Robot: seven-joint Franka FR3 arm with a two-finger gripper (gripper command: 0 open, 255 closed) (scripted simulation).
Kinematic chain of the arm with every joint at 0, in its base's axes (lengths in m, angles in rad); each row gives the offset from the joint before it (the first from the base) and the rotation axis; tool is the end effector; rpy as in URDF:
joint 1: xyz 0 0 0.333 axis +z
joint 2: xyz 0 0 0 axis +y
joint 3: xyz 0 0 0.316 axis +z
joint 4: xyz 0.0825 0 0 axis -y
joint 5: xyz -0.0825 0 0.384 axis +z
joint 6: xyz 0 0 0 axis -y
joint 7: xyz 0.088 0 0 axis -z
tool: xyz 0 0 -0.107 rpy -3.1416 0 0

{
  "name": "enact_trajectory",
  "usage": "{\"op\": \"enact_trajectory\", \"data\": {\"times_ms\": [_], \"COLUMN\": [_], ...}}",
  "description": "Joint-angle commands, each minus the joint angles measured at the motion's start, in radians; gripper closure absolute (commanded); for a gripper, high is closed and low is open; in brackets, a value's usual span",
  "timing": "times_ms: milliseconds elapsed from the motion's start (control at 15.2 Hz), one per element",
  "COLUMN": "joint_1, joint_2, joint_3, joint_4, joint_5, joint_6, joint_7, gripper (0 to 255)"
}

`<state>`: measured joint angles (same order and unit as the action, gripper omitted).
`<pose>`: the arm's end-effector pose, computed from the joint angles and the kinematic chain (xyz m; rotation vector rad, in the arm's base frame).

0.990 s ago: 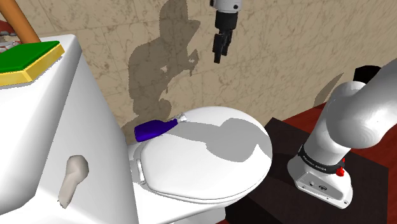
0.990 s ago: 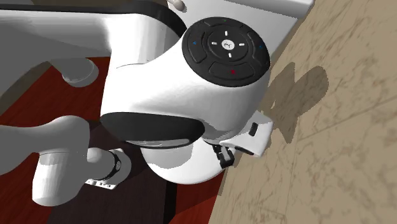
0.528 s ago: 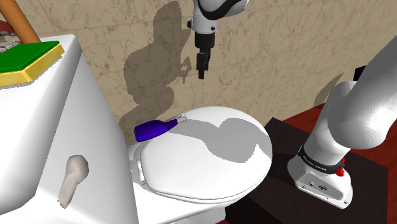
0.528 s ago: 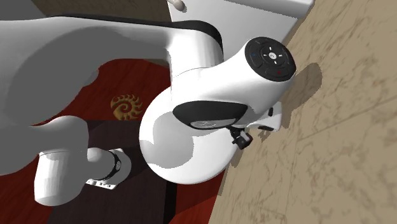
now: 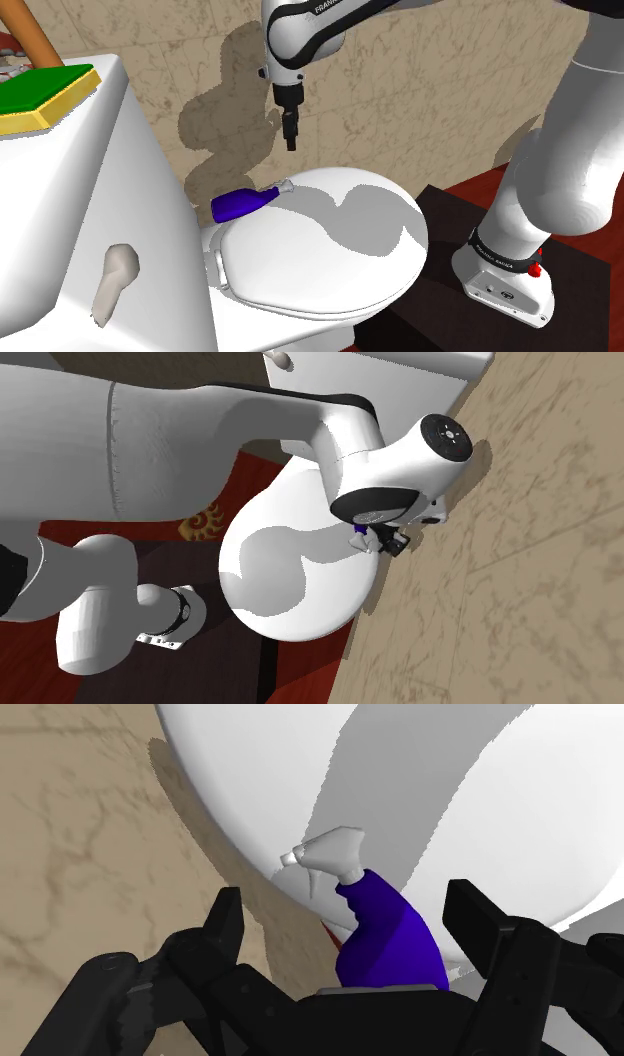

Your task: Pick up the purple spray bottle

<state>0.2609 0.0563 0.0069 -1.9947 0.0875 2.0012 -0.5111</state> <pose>0.5401 0.1536 0.4286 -2.8495 -1.1059 0.0609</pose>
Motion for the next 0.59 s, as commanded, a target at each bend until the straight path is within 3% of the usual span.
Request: {"op": "enact_trajectory", "data": {"times_ms": [0,528], "joint_1": [0.014,0.063], "joint_2": [0.061,0.3], "joint_3": [0.015,0.088], "joint_4": [0.031,0.19], "joint_5": [0.002,-0.015], "joint_6": [0.015,0.033], "joint_7": [-0.031,-0.126], "gripper": [0,0]}}
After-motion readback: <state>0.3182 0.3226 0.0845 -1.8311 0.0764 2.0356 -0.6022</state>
